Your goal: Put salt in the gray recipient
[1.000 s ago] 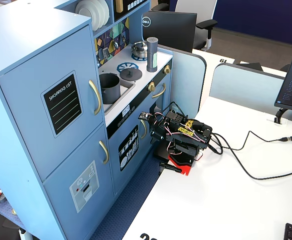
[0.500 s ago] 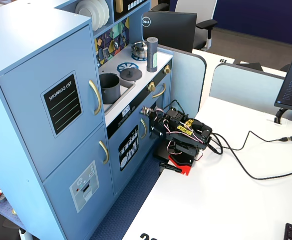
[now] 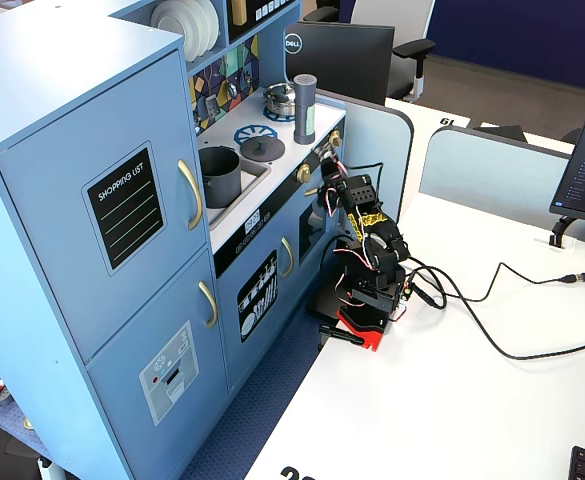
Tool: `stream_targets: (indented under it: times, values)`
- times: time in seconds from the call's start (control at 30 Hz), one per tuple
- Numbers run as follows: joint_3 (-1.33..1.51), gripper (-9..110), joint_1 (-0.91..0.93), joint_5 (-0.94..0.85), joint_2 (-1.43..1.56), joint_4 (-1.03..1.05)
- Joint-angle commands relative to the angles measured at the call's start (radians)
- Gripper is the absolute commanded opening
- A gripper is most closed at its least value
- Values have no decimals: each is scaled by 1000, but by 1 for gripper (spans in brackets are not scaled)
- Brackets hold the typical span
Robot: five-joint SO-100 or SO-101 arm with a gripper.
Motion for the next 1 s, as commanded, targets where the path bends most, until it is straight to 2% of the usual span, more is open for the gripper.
stream_targets:
  times: [0.0,0.17,0.37,0.7,0.97]
  values:
    - [-89,0,91,20,-9,-199]
    - [-84,0,83,100,-67,-589]
    - [-126,2,75,126,-156,-788]
    - [-236,47,94,193,-325,-950]
    - [-295,50,98,222,-472,-1069]
